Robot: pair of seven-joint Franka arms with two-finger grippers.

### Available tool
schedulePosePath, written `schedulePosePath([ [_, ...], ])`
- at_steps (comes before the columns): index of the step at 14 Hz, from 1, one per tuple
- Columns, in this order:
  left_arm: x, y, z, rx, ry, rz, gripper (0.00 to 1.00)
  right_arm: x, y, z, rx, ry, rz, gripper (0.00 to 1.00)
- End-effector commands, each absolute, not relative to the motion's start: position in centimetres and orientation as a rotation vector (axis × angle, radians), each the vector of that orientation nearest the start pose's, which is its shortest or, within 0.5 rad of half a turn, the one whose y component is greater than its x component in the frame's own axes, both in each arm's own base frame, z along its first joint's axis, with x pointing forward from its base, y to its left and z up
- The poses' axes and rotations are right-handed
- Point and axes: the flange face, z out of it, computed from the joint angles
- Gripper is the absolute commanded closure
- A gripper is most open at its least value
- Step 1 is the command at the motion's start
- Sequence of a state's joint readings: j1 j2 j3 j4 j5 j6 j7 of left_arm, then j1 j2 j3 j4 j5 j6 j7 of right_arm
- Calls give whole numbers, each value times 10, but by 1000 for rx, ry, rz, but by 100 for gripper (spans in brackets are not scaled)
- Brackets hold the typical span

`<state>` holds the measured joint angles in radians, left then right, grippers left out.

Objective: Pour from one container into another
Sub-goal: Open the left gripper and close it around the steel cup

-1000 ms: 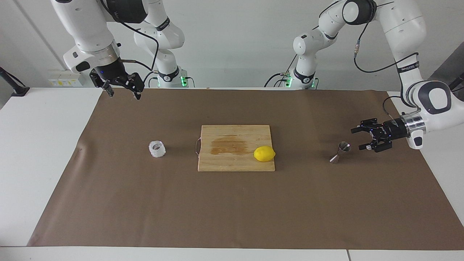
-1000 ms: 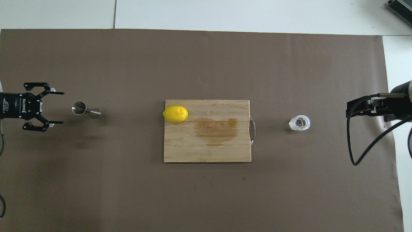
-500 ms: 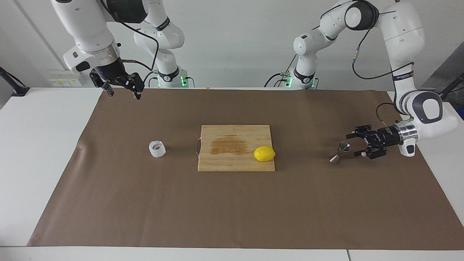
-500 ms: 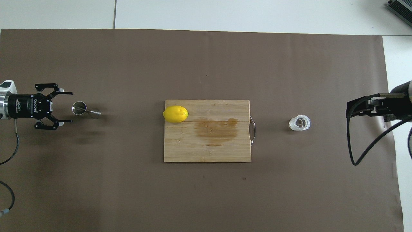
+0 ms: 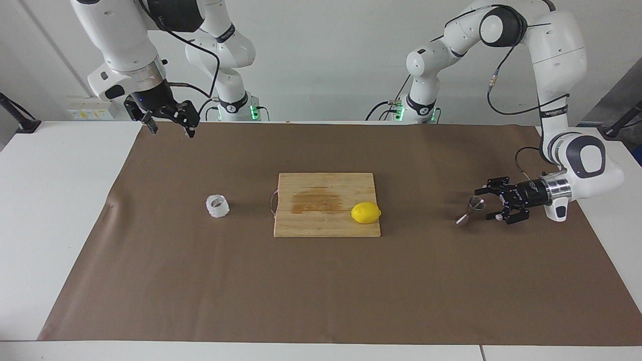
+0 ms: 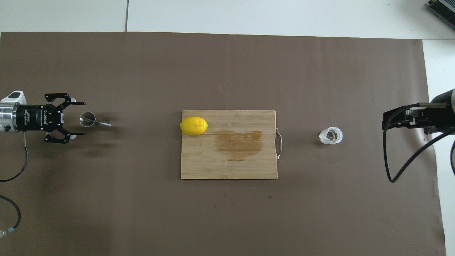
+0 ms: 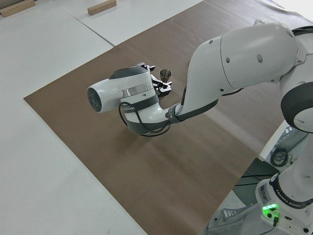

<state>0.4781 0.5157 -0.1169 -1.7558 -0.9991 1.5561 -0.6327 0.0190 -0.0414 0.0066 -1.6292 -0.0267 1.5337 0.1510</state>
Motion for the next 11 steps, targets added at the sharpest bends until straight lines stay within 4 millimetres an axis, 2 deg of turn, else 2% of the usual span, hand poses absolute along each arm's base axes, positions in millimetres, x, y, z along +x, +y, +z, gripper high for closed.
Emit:
schedulePosePath([
  [1, 598, 129, 280, 1549, 1330, -953, 0, 534, 7, 618, -3141, 179, 84, 0],
  [6, 599, 122, 277, 1451, 1446, -1052, 0, 534, 7, 618, -3141, 179, 84, 0],
  [11, 599, 121, 275, 1476, 1412, -1029, 0, 534, 7, 618, -3141, 181, 84, 0],
])
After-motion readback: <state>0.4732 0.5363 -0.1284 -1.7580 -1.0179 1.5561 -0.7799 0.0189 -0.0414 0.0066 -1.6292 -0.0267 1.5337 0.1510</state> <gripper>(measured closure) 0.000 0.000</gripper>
